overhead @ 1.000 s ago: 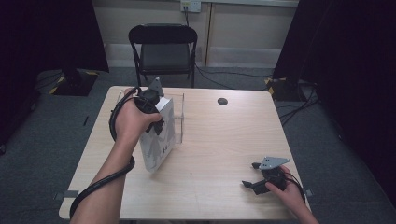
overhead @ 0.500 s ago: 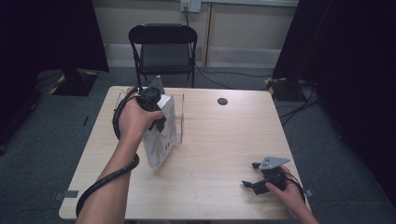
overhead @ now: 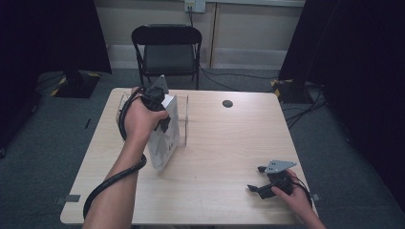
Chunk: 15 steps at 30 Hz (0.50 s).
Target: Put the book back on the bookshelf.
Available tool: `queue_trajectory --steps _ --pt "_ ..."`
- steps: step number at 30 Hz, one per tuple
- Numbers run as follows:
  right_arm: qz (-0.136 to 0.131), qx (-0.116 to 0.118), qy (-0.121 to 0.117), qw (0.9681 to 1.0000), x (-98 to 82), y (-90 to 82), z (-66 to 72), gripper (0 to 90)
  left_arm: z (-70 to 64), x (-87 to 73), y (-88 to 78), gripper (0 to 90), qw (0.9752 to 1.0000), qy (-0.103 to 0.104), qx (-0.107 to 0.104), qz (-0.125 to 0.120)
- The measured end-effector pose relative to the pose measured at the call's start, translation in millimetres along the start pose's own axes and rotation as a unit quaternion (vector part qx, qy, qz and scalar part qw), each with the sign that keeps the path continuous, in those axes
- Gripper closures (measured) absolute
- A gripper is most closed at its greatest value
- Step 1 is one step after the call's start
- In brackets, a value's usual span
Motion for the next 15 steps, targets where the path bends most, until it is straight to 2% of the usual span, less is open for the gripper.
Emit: queue_trajectory --steps 8,15 --pt "0.000 0.000 0.000 1.0000 0.0 0.0 0.1 12.7 0.1 5.1 0.8 53.2 0.9999 -0.009 -0.003 -0.004" --pt "0.000 0.000 0.000 1.0000 0.0 0.0 0.0 12.7 -1.6 10.3 3.0 53.1 1.0000 -0.006 -0.004 -0.006"
Point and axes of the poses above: each handheld gripper's, and its own axes: y roughly forward along the jaws, x roughly out of its top, z roughly to its left, the point moved 7 cm from there along y, roughly forward along the jaws, and after that the axes turned 5 degrees about -x, right-handed, at the moved point
